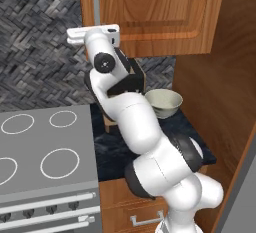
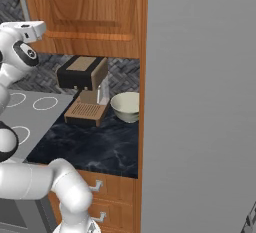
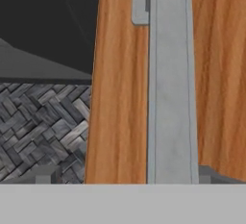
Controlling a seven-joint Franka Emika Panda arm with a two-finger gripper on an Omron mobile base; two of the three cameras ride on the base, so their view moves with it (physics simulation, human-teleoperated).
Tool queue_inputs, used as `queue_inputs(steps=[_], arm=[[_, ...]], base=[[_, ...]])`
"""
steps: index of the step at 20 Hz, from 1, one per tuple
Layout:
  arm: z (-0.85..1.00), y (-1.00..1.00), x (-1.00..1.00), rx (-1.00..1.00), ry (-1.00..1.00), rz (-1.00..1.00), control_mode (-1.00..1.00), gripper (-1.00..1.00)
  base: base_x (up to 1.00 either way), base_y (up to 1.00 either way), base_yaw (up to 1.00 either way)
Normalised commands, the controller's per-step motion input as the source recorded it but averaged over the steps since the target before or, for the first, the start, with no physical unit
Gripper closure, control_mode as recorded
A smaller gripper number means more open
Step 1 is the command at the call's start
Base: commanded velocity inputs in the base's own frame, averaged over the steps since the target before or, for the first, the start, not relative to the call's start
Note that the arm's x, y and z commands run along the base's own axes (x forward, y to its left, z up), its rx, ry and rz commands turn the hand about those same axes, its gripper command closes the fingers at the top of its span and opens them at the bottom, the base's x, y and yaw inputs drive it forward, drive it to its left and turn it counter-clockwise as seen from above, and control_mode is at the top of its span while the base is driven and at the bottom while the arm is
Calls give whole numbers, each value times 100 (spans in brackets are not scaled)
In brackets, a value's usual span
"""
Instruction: Pick the dish brush and sponge from the cabinet and place them on the counter.
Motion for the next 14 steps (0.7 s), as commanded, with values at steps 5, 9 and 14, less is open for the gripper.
queue_inputs(steps=[5, 9, 14], arm=[[-2, 1, 28, -1, 3, 0, -100, 100], [-3, 2, 16, -2, 1, 0, -100, 100], [0, 0, 0, 0, 0, 0, -100, 100]], base=[[0, 0, 0], [0, 0, 0], [0, 0, 0]])
